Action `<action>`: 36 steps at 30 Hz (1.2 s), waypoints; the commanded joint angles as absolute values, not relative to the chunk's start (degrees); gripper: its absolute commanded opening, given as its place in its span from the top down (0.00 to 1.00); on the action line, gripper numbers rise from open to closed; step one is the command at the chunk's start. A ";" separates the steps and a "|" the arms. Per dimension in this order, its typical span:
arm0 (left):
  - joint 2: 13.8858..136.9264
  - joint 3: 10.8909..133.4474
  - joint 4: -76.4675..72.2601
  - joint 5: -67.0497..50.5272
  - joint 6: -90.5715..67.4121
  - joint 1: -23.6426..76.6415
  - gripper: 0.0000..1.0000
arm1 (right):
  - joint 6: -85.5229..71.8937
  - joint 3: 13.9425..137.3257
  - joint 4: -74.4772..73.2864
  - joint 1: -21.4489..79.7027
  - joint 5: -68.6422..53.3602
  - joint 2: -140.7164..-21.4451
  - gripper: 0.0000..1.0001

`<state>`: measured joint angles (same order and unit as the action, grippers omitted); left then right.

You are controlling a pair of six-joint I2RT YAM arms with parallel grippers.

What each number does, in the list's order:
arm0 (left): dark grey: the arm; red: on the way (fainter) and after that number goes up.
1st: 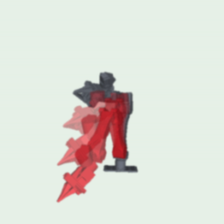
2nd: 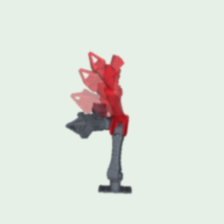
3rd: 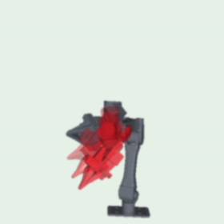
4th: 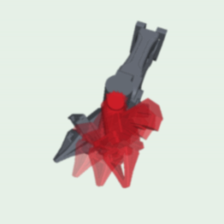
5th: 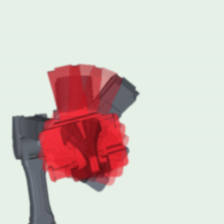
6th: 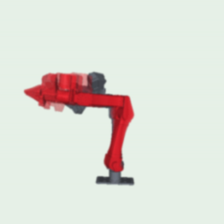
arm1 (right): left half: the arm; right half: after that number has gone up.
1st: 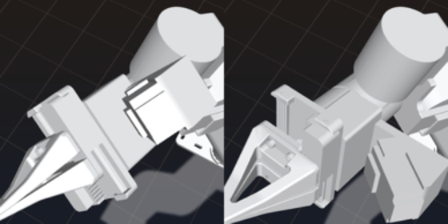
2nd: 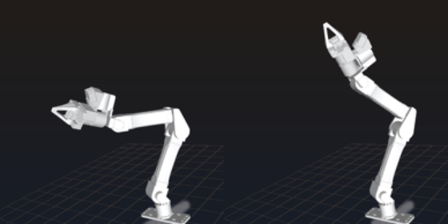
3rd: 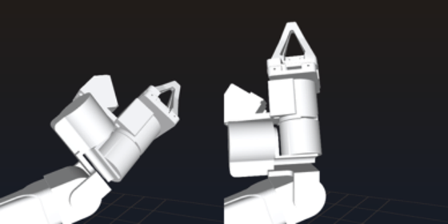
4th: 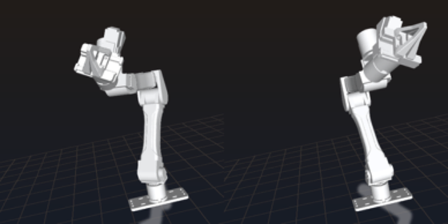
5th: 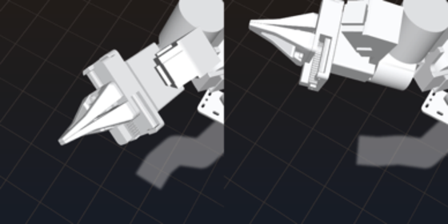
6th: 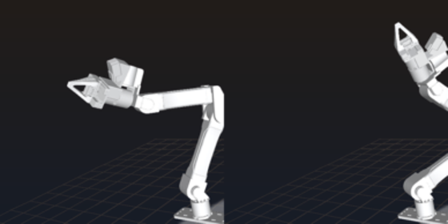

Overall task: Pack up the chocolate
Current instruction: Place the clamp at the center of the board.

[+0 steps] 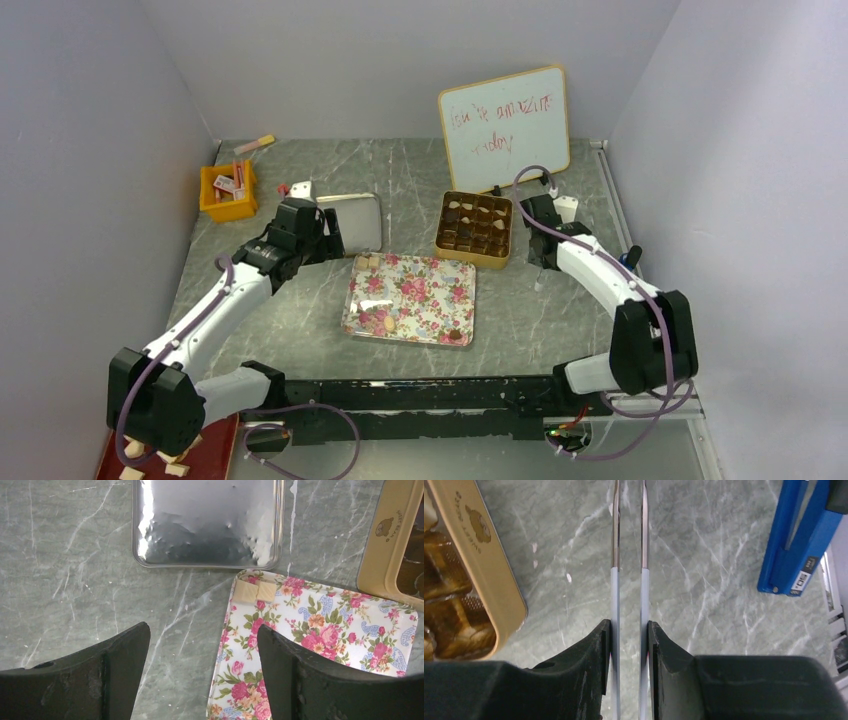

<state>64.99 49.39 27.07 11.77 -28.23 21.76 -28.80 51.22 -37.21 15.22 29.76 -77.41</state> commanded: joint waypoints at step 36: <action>64.27 47.23 24.17 11.61 -30.71 21.44 0.12 | -35.18 52.77 -27.41 13.52 36.62 -91.57 0.37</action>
<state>63.99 46.24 25.93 11.42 -29.69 21.76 -34.13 49.95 -24.88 13.69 35.66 -93.84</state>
